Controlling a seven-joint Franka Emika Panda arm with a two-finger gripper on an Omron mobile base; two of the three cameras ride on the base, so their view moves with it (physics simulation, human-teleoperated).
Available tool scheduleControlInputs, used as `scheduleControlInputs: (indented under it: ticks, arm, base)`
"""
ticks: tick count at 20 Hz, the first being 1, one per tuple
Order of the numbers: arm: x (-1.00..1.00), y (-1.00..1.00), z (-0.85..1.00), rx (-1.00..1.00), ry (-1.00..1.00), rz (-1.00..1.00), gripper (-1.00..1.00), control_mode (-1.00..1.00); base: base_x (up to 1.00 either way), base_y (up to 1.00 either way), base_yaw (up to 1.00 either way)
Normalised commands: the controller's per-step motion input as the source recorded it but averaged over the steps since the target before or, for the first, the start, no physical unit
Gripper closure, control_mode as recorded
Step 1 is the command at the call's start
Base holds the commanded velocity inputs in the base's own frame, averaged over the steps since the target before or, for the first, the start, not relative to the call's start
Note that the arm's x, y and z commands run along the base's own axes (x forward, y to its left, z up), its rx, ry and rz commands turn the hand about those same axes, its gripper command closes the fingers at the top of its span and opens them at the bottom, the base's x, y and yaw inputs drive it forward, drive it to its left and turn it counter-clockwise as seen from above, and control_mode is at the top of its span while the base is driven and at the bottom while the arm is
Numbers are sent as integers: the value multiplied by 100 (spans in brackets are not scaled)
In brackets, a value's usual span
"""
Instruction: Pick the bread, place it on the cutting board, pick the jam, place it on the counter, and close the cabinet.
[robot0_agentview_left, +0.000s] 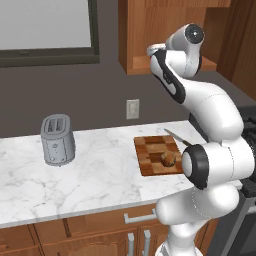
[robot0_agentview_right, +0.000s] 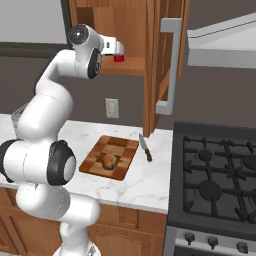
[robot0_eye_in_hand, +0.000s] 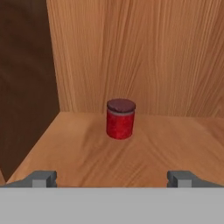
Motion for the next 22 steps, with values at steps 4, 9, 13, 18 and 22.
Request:
scheduleControlInputs:
  ticks: [4, 9, 13, 18, 22]
  arm:
    - [4, 0, -3, 0, 0, 0, -100, -100]
    - [2, 0, -1, 1, 0, 0, -100, -100]
    - [7, 0, -2, 1, 0, 0, -100, -100]
    - [11, 0, -5, 1, 0, 0, -100, -100]
    - [11, 0, -4, 1, 0, 0, -100, -100]
  base:
    - [0, 0, 0]
    - [0, 0, 0]
    - [0, 0, 0]
    - [0, 0, 0]
    - [0, 0, 0]
